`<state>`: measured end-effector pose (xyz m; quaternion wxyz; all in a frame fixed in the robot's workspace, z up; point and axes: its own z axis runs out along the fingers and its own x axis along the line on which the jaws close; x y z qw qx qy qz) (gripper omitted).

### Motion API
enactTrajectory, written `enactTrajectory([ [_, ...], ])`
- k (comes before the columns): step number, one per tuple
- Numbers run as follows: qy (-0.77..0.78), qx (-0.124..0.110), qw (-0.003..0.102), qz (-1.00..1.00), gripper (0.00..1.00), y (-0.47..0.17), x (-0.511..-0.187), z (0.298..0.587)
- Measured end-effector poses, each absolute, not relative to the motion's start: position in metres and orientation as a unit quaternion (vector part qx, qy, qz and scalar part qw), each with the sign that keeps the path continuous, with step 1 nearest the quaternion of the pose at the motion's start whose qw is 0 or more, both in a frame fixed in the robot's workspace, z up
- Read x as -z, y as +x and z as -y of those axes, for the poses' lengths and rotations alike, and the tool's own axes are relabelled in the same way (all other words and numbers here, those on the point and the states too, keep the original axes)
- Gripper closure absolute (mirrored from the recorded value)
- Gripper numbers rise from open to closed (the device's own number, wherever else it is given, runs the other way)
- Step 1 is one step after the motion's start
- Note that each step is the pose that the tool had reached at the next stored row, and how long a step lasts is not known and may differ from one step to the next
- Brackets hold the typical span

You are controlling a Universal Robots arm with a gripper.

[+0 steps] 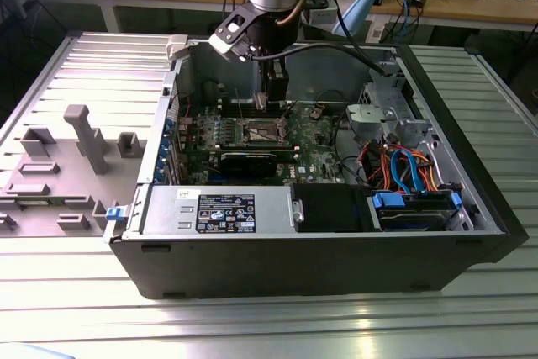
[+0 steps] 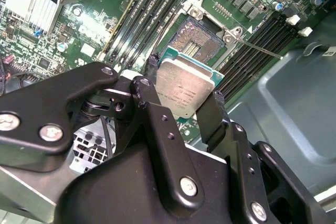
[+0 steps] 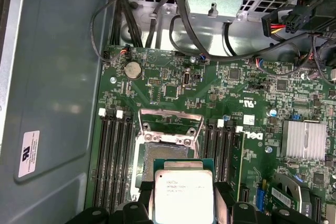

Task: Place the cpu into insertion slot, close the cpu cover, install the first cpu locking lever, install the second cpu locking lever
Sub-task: 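Place the cpu into insertion slot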

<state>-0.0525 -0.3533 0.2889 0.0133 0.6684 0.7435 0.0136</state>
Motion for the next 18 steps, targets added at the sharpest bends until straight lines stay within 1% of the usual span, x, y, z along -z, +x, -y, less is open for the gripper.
enactTrajectory([
  [18,0.676,-0.013,0.014,-0.736,0.45,-0.0526,-0.2876,0.3533],
])
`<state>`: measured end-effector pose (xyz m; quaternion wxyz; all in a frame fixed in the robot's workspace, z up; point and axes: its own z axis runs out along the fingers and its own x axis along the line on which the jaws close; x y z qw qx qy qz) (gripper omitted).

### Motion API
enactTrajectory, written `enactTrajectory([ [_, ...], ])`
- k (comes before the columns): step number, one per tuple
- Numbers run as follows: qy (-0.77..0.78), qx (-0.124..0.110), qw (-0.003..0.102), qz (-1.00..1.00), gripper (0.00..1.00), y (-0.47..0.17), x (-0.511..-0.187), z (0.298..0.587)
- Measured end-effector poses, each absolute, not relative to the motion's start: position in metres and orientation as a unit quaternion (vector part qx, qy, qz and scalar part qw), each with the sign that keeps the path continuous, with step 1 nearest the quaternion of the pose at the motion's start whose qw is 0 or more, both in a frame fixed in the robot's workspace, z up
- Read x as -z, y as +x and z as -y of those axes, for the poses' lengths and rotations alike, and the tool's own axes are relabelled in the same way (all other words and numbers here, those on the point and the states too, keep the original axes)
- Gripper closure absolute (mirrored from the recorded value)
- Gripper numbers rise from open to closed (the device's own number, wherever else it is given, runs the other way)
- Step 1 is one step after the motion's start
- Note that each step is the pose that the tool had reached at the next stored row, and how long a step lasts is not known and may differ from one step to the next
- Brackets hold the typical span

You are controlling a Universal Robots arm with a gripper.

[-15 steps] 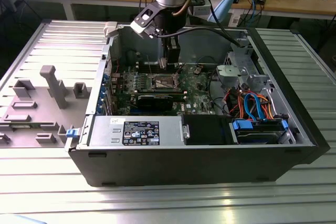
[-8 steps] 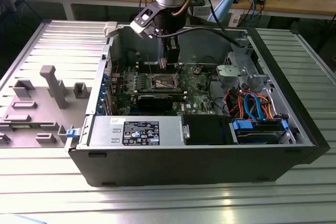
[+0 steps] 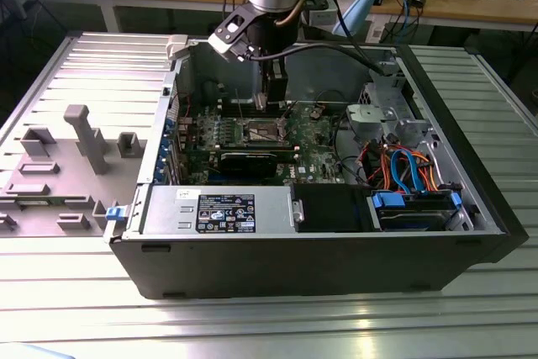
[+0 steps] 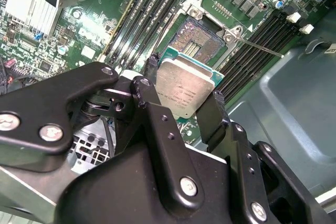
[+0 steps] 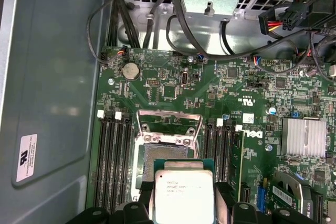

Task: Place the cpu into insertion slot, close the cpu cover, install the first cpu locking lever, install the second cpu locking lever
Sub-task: 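Place the cpu into insertion slot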

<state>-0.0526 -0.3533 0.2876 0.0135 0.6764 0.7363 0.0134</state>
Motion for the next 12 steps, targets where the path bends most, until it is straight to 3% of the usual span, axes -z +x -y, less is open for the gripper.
enactTrajectory([
  [12,0.676,-0.013,0.014,-0.736,0.45,-0.0527,-0.2843,0.3533],
])
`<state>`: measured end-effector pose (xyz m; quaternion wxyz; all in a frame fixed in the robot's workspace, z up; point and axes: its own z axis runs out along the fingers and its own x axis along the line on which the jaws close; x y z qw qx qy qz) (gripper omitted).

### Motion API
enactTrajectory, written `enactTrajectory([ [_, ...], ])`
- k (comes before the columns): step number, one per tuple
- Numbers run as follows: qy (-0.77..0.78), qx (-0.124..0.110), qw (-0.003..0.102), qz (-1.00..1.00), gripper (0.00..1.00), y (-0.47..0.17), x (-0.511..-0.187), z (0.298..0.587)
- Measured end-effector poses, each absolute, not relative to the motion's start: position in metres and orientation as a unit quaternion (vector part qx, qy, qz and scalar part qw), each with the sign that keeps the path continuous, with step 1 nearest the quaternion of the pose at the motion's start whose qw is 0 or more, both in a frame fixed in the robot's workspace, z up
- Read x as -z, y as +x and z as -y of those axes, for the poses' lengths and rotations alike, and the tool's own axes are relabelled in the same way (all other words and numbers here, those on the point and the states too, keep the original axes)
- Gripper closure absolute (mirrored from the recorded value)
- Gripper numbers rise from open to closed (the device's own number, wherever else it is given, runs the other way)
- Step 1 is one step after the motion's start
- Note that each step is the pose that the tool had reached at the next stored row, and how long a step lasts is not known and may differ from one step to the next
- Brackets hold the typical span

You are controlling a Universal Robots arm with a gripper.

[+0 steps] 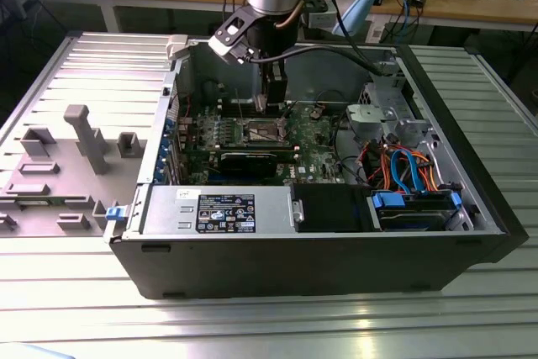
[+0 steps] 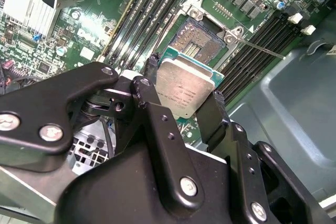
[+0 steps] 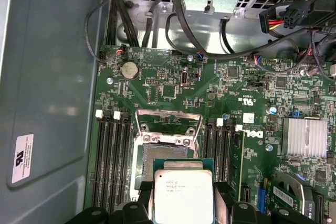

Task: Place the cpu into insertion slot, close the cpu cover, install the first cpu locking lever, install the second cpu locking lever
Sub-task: 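Place the cpu into insertion slot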

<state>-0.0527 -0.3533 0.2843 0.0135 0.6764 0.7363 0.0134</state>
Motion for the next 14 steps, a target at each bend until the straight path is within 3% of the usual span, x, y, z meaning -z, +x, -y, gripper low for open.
enactTrajectory([
  [14,0.676,-0.013,0.014,-0.736,0.45,-0.0527,-0.2815,0.3533],
])
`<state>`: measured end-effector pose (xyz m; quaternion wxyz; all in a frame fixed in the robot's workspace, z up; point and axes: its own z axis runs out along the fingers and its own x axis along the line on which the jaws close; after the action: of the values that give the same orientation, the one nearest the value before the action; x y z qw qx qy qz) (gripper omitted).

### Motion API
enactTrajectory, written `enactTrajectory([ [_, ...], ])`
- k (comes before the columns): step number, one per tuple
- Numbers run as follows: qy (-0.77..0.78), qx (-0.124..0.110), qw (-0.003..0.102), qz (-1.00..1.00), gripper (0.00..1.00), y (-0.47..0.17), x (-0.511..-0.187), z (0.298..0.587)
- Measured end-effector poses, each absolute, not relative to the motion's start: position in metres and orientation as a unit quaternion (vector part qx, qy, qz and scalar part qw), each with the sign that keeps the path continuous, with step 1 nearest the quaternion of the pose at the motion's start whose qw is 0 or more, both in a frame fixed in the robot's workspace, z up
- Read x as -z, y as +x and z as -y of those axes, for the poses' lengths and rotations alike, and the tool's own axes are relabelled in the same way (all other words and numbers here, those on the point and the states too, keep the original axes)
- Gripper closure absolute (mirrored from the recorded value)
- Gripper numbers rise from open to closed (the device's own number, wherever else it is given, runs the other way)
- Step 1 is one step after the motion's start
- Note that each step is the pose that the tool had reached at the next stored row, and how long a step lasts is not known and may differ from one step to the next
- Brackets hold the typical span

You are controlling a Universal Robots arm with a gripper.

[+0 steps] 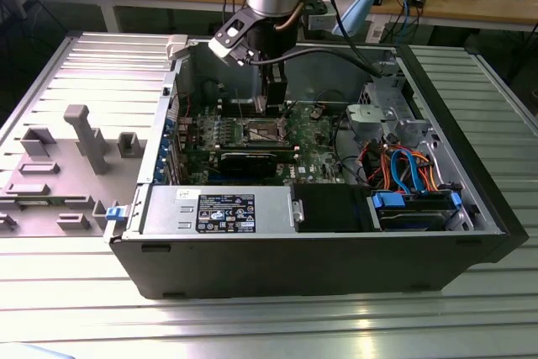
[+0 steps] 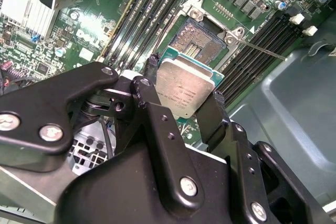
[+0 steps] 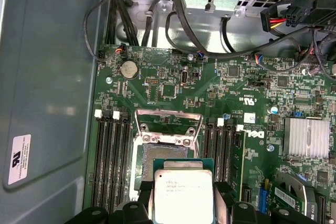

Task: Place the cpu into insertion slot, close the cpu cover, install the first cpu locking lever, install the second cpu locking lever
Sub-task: 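Place the cpu into insertion slot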

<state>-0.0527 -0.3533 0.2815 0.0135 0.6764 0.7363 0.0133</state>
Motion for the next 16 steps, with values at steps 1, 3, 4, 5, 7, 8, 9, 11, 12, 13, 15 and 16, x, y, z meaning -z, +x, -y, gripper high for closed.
enactTrajectory([
  [1,0.676,-0.013,0.014,-0.736,0.45,-0.0527,-0.2813,0.3533],
  [3,0.676,-0.013,0.013,-0.736,0.45,-0.0527,-0.2809,0.3533],
  [4,0.676,-0.013,0.013,-0.736,0.45,-0.0527,-0.2807,0.3533],
  [5,0.676,-0.013,0.014,-0.736,0.45,-0.0527,-0.2806,0.3533],
  [7,0.676,-0.013,0.014,-0.736,0.45,-0.0527,-0.2802,0.3533],
  [8,0.676,-0.013,0.014,-0.736,0.45,-0.0527,-0.28,0.3533],
  [9,0.676,-0.013,0.013,-0.736,0.45,-0.0527,-0.2798,0.3533],
  [11,0.676,-0.013,0.013,-0.736,0.45,-0.0527,-0.2791,0.3533],
  [12,0.676,-0.013,0.013,-0.736,0.45,-0.0527,-0.279,0.3533],
  [13,0.676,-0.013,0.014,-0.736,0.45,-0.0527,-0.2789,0.3533],
  [15,0.676,-0.013,0.013,-0.736,0.45,-0.0527,-0.2786,0.3533],
  [16,0.676,-0.013,0.014,-0.736,0.45,-0.0527,-0.2784,0.3533],
])
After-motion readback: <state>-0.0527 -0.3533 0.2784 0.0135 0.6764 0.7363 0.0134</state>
